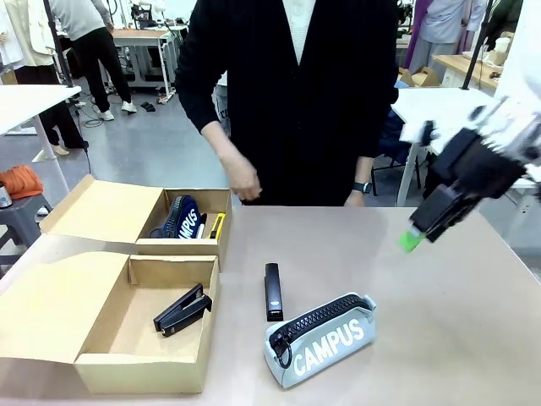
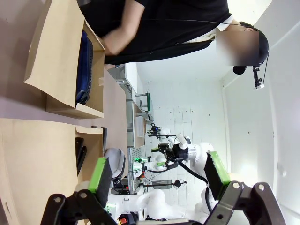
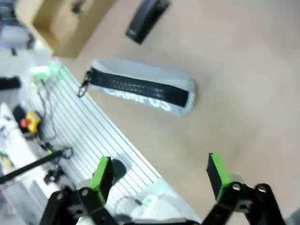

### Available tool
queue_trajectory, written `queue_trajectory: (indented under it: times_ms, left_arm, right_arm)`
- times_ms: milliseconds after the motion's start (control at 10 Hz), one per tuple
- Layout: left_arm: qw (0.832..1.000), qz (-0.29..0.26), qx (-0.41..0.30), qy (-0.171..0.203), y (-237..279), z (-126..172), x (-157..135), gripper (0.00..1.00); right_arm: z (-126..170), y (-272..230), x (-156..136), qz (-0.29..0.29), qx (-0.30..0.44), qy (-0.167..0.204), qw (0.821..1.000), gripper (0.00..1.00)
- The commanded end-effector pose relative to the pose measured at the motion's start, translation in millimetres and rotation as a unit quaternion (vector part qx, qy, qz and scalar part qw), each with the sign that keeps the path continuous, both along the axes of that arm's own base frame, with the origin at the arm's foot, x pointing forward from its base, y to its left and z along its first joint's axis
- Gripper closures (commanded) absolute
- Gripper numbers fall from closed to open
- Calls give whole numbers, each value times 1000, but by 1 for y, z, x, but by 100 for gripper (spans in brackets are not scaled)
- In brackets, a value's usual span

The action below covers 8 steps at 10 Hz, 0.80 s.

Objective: Place items inside the box.
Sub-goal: Pick up a Pencil pouch or Stapler and place it inside the Mailer Box closest to the robot.

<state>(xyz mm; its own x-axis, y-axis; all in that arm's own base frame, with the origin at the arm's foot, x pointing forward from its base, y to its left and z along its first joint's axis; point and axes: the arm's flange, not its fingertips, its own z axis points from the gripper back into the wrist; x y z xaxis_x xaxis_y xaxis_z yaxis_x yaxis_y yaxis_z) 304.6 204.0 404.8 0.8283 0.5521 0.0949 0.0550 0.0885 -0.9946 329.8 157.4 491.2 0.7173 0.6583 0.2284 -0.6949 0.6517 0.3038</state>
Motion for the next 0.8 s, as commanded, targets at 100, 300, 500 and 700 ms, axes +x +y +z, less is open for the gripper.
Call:
queue_trajectory:
  times_ms: [100, 300, 500, 700]
  left_arm:
    - [1000, -3, 0, -11, -1, 1, -2, 0]
    - [1000, -3, 0, -11, -1, 1, -2, 0]
    - [1000, -3, 0, -11, -1, 1, -2, 0]
    - [1000, -3, 0, -11, -1, 1, -2, 0]
  right_arm:
    - [8, -50, 26, 277, 63, -190, 940, 0]
    - [1, -142, -29, 154, 102, -215, 959, 0]
    - [-35, -190, -85, 51, 169, -284, 942, 0]
    - [6, -138, -18, 144, 86, -229, 959, 0]
